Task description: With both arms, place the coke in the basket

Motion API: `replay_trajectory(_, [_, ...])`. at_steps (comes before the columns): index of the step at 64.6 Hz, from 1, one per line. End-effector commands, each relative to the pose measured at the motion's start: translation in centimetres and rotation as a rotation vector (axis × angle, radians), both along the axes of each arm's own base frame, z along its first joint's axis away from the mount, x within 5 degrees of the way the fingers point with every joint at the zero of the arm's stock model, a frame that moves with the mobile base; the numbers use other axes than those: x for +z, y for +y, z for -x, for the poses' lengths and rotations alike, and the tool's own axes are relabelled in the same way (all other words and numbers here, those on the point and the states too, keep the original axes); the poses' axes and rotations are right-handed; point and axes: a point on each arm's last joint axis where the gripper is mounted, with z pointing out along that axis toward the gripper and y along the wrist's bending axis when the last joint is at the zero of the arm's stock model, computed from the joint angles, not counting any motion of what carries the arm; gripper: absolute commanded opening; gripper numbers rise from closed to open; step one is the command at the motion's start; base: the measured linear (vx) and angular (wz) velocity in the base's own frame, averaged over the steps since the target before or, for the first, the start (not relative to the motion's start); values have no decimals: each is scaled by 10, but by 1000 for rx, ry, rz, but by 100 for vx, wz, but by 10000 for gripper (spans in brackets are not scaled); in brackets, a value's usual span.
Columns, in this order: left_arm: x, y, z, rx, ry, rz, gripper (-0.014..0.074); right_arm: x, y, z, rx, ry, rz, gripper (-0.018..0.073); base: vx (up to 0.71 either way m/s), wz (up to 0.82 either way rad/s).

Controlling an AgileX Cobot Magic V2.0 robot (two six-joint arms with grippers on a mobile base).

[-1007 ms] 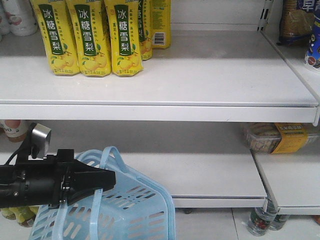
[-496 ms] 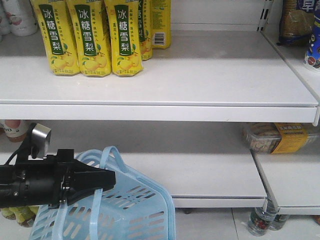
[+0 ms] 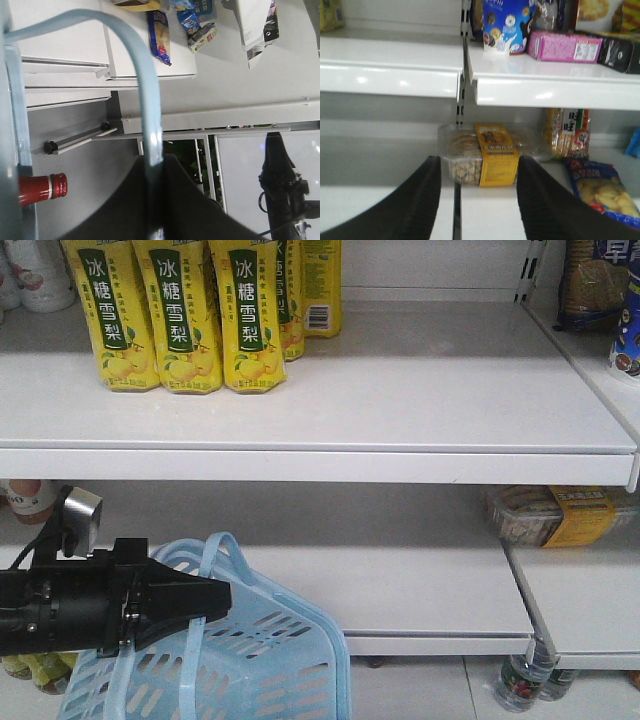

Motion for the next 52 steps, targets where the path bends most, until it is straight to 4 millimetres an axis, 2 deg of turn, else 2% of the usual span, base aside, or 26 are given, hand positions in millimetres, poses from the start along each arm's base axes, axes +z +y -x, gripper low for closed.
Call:
replay_trajectory(1, [29,-2,-3,26,-62,179,-6,7,-1,0,-14,-74,10,347,0,0])
replay_trajectory(16, [29,-2,-3,26,-62,179,-6,4,-1,-1,-14,-78,2,347,0,0])
replay_trajectory(21, [29,-2,-3,26,-62,179,-6,4,-1,-1,-14,-73,11,321,0,0])
replay_trajectory(27, [29,-2,-3,26,-62,179,-6,4,-1,-1,-15,-74,14,218,0,0])
replay_trajectory(36, [29,-2,-3,26,-62,179,-6,6,-1,-1,-17,-89,14,-17,0,0])
replay_trajectory(52, [29,-2,-3,27,-61,178,-6,10,-2,-1,-24,-141,14,-9,0,0])
